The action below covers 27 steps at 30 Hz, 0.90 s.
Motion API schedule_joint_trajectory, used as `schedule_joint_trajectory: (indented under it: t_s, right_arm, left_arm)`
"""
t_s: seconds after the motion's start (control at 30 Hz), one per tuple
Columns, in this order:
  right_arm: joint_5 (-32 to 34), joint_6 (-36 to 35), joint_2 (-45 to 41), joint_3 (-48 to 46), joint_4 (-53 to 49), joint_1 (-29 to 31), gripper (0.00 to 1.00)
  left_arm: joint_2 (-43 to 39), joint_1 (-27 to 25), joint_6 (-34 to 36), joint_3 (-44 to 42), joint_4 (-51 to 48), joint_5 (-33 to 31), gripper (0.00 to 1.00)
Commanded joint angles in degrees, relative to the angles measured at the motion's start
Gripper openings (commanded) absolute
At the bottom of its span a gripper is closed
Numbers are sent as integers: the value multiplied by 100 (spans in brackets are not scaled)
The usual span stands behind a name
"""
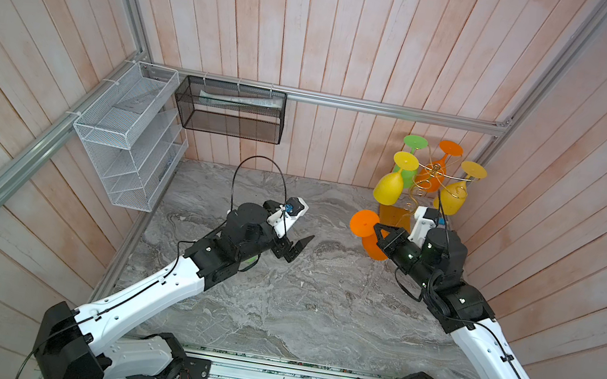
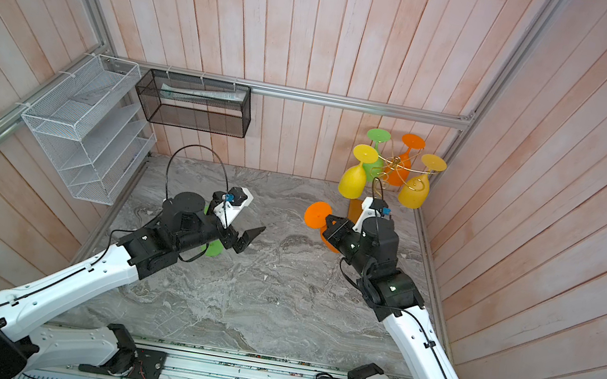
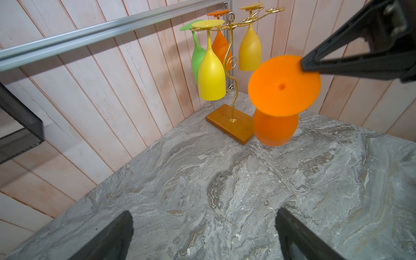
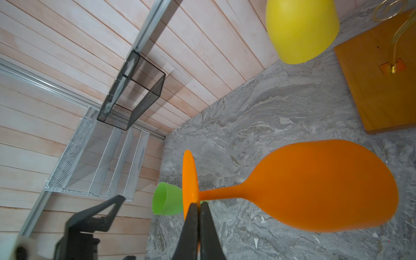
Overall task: Take the wine glass off the wine glass rack
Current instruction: 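Carry the orange glass toward the left gripper while the left arm reaches toward it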
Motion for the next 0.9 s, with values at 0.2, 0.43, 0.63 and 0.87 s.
schedule_joint_trajectory:
  t_s: [0.2, 0.43, 0.63, 0.87]
  right_arm:
    - [-379, 0, 423, 105, 256, 75, 0]
    - [-872, 291, 590, 5, 644, 57, 0]
    - [-1294, 599, 657, -188, 987, -37, 0]
    - [-1622, 830, 670, -304, 1270, -178, 0]
  left_arm:
    - [-81, -468, 1479, 220, -358, -841, 98]
    - [390, -1128, 2577, 178, 236, -1573, 96]
    - [934, -1464, 3373, 189, 814, -1916, 87]
    - [1366, -1477, 4112, 114, 1711, -2004, 68]
